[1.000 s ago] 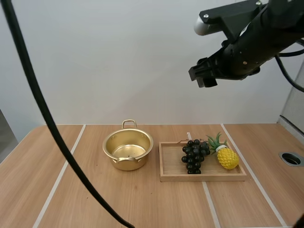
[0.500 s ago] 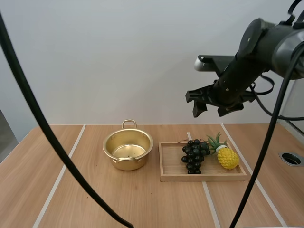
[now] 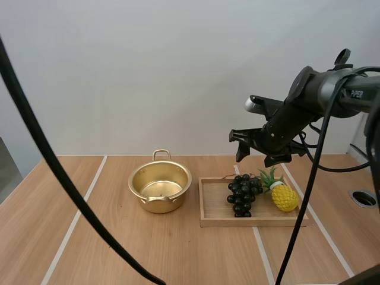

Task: Open the pot, put the grape inside, and close it

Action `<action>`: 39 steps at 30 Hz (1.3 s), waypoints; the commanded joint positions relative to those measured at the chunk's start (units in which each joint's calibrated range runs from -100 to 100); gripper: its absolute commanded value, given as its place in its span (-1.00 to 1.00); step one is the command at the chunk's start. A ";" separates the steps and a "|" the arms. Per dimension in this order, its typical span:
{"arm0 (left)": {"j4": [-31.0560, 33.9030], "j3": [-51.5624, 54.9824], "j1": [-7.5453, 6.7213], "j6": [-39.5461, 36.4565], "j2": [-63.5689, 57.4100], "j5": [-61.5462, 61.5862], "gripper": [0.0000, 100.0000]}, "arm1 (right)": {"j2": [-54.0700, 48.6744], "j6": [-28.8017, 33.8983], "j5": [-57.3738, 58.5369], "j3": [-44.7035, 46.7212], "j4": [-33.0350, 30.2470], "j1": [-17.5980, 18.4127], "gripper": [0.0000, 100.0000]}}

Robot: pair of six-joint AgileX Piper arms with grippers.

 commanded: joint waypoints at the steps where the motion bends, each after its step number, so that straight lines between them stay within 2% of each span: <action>1: 0.31 -0.26 -0.04 -0.55 -0.35 -2.40 -1.00 | 2.55 0.26 -4.61 0.22 0.46 -0.20 1.00; 6: 0.31 -0.26 -0.04 -0.55 -0.35 -2.40 -1.00 | 5.91 0.36 -6.81 0.22 0.57 -0.20 1.00; 24: 0.31 -0.26 -0.04 -0.55 -0.35 -2.40 -1.00 | 6.02 0.50 -6.85 0.22 0.22 -0.20 1.00; 31: 0.31 -0.26 -0.04 -0.55 -0.35 -2.40 -1.00 | 6.02 12.67 -4.58 0.22 0.22 -0.20 1.00; 39: 0.31 -0.26 -0.04 -0.55 -0.35 -2.40 -1.00 | 6.46 16.71 -5.48 0.22 0.23 -0.20 1.00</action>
